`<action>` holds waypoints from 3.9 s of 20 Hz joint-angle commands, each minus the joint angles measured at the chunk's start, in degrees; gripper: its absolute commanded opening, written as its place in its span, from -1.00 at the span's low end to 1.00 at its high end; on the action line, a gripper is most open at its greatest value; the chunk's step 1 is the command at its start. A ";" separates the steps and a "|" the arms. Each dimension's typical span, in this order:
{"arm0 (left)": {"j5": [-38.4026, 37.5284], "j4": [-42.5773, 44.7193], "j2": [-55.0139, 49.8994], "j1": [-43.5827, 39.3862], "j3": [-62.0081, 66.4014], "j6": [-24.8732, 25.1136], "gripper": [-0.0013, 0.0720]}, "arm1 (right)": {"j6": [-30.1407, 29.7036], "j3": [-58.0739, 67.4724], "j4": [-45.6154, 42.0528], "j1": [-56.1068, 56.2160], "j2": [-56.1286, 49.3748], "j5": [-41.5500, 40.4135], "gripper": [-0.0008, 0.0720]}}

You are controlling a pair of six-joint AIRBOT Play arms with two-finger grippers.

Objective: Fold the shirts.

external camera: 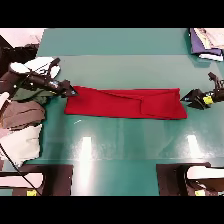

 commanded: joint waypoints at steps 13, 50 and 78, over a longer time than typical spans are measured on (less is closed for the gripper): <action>4.04 2.60 -0.02 -9.73 -0.02 -3.15 -0.90 | -8.59 5.33 8.72 6.88 -12.79 4.37 0.22; 6.80 10.88 -27.74 -24.76 31.76 -12.26 -0.91 | 14.56 45.57 9.73 50.25 -5.07 5.95 -0.94; -13.60 20.98 -0.24 3.21 35.01 -9.60 -0.90 | 3.63 36.63 14.62 66.29 -15.26 -16.04 0.38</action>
